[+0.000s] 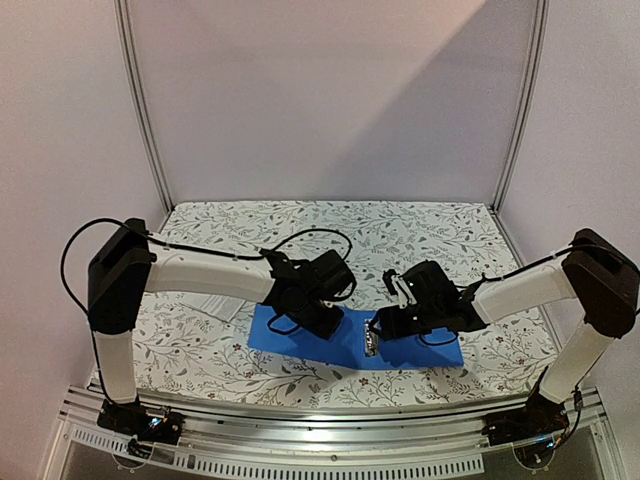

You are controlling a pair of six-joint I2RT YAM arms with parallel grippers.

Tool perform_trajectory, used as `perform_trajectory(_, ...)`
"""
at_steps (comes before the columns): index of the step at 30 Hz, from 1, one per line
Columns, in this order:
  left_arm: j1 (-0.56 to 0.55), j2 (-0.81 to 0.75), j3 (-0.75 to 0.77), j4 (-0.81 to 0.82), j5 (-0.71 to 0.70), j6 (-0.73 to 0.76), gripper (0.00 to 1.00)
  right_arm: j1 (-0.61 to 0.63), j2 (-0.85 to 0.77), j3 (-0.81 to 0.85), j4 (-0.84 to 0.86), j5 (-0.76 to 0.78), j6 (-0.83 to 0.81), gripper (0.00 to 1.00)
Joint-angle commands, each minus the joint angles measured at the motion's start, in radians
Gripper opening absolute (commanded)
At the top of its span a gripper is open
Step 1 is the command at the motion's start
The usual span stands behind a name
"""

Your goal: Put the files into the folder

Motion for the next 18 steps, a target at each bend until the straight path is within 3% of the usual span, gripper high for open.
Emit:
perform_trajectory(1,0.013,0.005,-0.118,0.113,0.063,-0.055,0.14,0.007,-0.003,-0.018,-0.071,-0.002,-0.015,0.6)
perform_trajectory(10,0.015,-0.013,-0.217,0.248,0.08,-0.082,0.11,0.014,0.022,0.005,-0.091,-0.023,-0.043,0.57)
perform_trajectory(18,0.015,-0.064,-0.253,0.479,0.193,-0.1,0.1,0.025,-0.024,0.045,-0.125,-0.005,-0.113,0.56)
